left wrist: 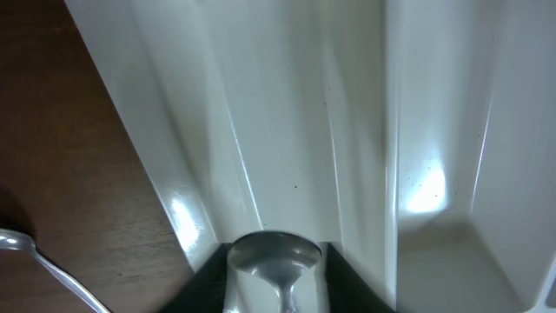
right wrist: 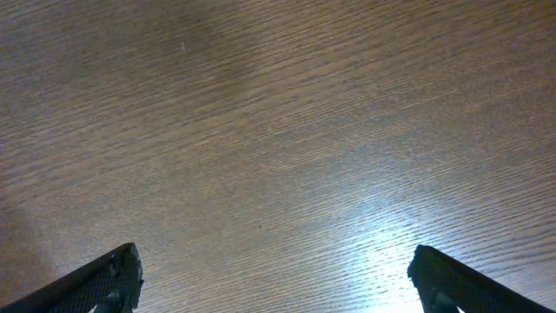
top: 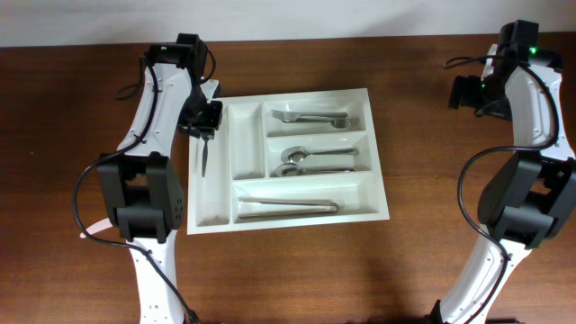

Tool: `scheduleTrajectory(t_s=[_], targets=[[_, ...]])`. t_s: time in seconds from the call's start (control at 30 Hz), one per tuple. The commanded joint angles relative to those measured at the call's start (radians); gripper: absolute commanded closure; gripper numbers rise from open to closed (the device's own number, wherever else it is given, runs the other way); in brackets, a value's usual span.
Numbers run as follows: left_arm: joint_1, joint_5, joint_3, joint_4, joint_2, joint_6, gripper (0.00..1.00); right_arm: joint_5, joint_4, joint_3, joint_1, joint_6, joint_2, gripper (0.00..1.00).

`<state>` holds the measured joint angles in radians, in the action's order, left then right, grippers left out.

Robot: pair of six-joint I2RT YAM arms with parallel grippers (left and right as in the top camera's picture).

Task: Pack container
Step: 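Carry the spoon into the tray's left narrow compartment and release, then move the left gripper back to the remaining silver spoon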

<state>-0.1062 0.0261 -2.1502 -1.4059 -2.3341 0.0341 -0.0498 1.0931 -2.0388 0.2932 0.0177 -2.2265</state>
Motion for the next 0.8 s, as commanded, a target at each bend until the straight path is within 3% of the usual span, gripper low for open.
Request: scheduleTrajectory(t_s=[0.0,0.03,0.1,0.4,0.77], targets=[[0.001,0.015,0.007,0.003,-0.007,-0.023,0.30,0.005,0.000,-0.017,0.002,-0.006,0.038,0.01],[0.001,0.015,0.007,0.003,-0.007,-0.023,0.24,0.005,0.000,-0.017,0.002,-0.006,0.038,0.01],[0.001,0.015,0.007,0.003,-0.007,-0.023,0.23,0.005,0.000,-0.017,0.002,-0.006,0.038,0.01],[0.021,0.009,-0.057,-0.013,0.001,-0.043,0.27,0.005,0.000,-0.017,0.002,-0.006,0.038,0.01],[0.230,-0.104,-0.082,-0.019,0.049,-0.140,0.30,0.005,0.000,-0.017,0.002,-0.006,0.038,0.01]])
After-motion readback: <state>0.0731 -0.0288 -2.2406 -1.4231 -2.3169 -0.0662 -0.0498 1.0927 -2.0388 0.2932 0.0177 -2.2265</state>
